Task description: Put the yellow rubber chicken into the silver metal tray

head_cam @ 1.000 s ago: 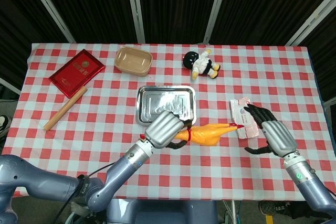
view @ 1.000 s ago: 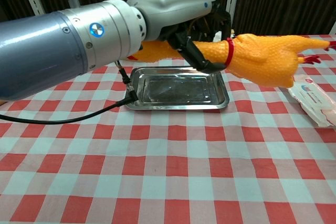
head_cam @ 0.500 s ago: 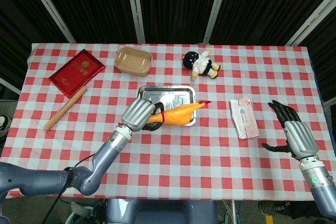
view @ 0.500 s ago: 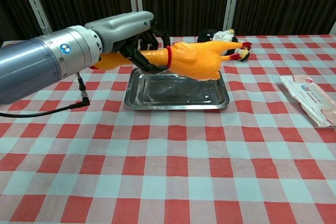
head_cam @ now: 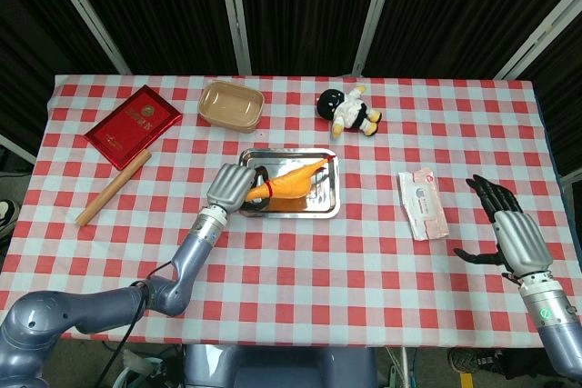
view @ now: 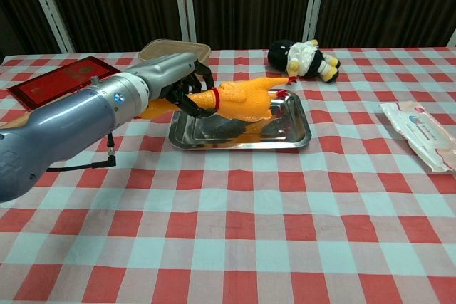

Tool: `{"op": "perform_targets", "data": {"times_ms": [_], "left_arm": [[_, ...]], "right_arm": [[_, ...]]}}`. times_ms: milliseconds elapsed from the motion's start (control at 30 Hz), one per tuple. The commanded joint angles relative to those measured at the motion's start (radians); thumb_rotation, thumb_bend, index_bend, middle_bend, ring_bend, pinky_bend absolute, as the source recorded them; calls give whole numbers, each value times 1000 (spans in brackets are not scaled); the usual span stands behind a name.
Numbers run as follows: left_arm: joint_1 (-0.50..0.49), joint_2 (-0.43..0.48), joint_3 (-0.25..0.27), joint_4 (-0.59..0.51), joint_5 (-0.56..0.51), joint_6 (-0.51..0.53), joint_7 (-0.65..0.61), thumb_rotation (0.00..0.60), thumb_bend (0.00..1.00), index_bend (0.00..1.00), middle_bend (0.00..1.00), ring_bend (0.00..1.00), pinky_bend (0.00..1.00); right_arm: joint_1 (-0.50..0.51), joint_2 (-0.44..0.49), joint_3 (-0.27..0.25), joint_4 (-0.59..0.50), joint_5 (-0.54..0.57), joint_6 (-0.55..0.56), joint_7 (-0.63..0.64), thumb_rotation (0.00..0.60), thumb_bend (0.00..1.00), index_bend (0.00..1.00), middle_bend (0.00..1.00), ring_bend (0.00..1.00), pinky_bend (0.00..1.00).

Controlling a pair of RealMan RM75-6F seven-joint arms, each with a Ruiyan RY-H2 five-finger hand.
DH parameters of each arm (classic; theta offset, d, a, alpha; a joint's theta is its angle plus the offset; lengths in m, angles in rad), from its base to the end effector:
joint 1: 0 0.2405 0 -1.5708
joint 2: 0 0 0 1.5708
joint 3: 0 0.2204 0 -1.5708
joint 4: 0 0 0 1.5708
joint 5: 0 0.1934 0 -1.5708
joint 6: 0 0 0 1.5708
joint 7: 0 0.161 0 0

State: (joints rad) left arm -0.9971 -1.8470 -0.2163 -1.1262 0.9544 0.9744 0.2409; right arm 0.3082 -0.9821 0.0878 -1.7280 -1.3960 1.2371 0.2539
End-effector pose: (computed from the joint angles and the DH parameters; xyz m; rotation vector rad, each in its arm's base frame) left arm -0.0570 0.3720 -0.0591 -1.7984 -1.0065 -1.0621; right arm -0.2364 -0.2546 0.1621 1.4526 -1.1573 1.0602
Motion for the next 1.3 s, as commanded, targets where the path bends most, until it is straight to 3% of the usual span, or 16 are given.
{"op": "perform_targets", "data": {"times_ms": [33, 167, 267, 433, 500, 700, 1000, 1200, 1300], "left_arm": [[-18, -43, -33, 52, 12, 1, -13, 600, 494, 590, 612, 547, 583], [-34, -76, -54, 90, 36, 9, -20, 600, 451, 570, 586, 520, 576], [-43, -92, -60, 114, 48, 8, -6, 600, 391, 496, 502, 438, 508], [-48, -85, -62, 111, 26, -53, 20, 600, 190, 68, 129, 99, 197], [-44, -74, -67, 95, 18, -64, 25, 600, 145, 10, 42, 24, 98], [-28, -40, -67, 54, 12, -72, 49, 600, 106, 0, 0, 0, 5], [19, 32, -72, -41, 36, -37, 29, 600, 101, 0, 0, 0, 0], [124, 180, -33, -250, 82, 64, 28, 600, 105, 0, 0, 0, 0], [217, 303, 10, -410, 109, 151, 32, 600, 105, 4, 2, 0, 0]], "right_arm": [[-3, 4, 1, -2, 0, 4, -2, 600, 72, 0, 0, 0, 0], [-10, 9, 4, -6, 2, 10, -3, 600, 72, 0, 0, 0, 0], [-14, 10, 4, -7, 5, 8, 0, 600, 72, 0, 0, 0, 0], [-21, 14, 4, -8, 6, 9, 4, 600, 71, 0, 0, 0, 0], [-25, 16, 4, -9, 6, 12, 6, 600, 71, 0, 0, 0, 0], [-32, 18, 4, -10, 3, 15, 16, 600, 72, 0, 0, 0, 0], [-39, 23, 7, -16, -6, 22, 16, 600, 72, 0, 0, 0, 0], [-52, 25, 17, -7, -4, 54, 2, 600, 74, 0, 0, 0, 0], [-61, 4, 26, 24, 3, 84, -34, 600, 86, 0, 0, 0, 0]]}}
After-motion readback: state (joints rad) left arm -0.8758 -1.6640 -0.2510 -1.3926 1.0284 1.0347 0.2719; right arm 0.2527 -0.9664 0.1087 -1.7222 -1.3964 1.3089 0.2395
